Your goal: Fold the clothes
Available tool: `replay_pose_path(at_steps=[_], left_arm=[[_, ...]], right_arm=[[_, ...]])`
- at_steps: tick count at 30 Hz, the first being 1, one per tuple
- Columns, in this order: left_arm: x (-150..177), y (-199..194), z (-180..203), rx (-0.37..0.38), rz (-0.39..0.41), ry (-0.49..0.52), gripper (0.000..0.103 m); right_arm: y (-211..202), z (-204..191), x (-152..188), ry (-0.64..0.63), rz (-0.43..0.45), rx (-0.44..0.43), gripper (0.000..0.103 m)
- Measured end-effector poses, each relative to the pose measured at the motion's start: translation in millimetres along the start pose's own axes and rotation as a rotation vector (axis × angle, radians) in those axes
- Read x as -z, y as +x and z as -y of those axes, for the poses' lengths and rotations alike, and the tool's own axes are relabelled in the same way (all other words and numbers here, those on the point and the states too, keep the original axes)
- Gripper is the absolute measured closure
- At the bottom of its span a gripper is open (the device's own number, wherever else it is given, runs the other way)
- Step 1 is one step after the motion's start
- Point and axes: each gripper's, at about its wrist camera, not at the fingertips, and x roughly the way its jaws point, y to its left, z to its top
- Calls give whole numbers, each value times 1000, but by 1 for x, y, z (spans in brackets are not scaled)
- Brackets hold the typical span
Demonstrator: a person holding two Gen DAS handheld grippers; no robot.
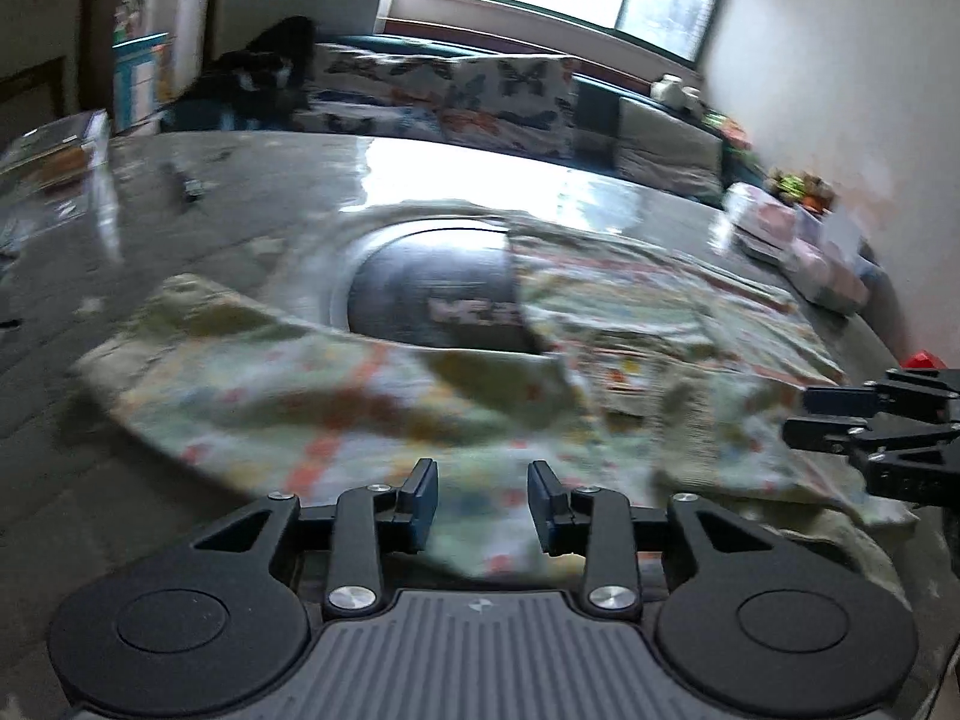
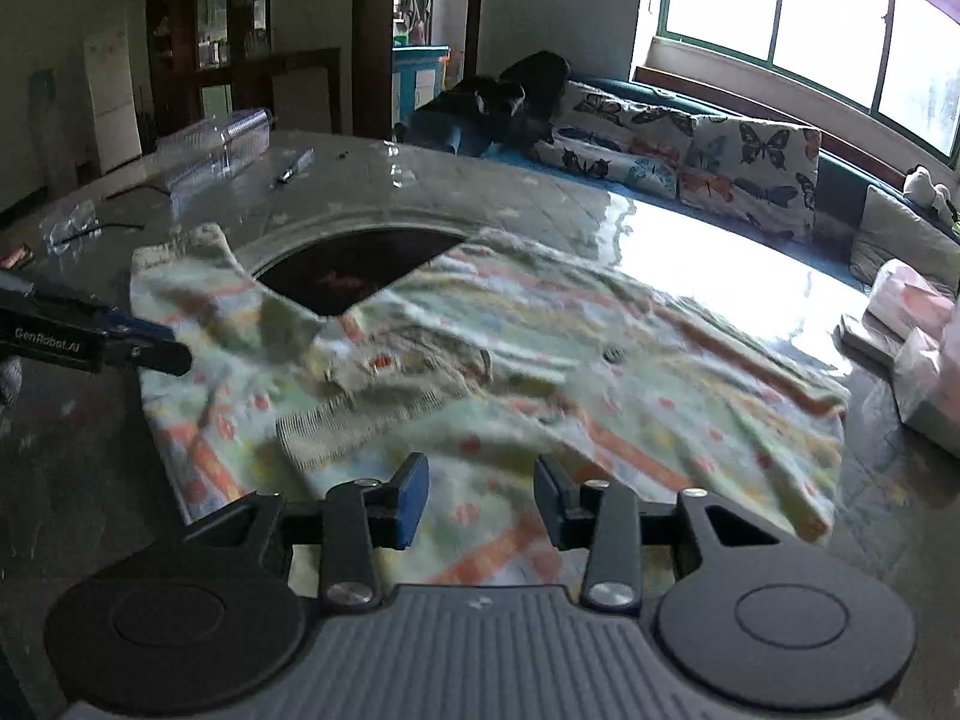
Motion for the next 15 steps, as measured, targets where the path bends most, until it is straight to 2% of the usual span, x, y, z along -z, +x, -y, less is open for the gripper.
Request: replay_pose_path(at_steps=[2, 8, 15], left_arm=[[0, -3, -14, -36, 12, -31, 60], [-6, -14, -54, -163, 70, -124, 50], [-16, -13, -96, -287, 111, -238, 49]], right_arm=[[9, -3, -3, -4, 1, -1, 56], [26, -8, -3, -3, -31, -2, 54], [7, -9, -4, -9, 11, 3, 52]])
